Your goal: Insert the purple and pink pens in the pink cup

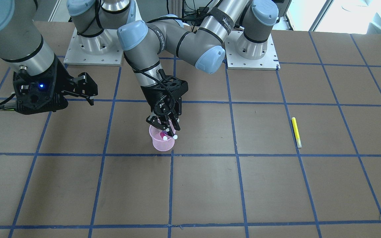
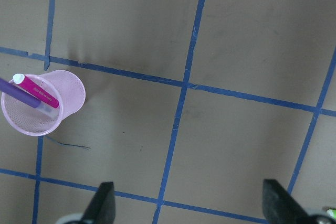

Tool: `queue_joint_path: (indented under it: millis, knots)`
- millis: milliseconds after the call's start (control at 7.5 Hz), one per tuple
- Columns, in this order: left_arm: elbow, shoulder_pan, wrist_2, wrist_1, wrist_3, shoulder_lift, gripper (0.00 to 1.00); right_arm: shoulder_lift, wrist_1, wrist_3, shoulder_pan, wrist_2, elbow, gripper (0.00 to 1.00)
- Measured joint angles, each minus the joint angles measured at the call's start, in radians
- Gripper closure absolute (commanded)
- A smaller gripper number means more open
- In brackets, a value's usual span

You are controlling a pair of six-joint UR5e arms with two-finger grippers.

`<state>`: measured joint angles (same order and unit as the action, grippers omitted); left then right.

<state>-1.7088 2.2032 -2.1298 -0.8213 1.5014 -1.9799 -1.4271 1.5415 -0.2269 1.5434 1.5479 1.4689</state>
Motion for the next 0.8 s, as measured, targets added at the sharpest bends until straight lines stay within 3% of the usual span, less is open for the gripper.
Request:
queue_joint_path:
  millis: [400, 800]
  knots:
    - [0.01, -0.013, 0.07, -0.019, -0.158, 0.037, 0.0, 0.001, 0.007, -0.005, -0.001, 0.014, 0.003, 0.0]
    - [0.049, -0.218, 0.324, -0.164, -0.697, 0.138, 0.0, 0.002, 0.012, -0.008, -0.006, 0.016, 0.004, 0.0]
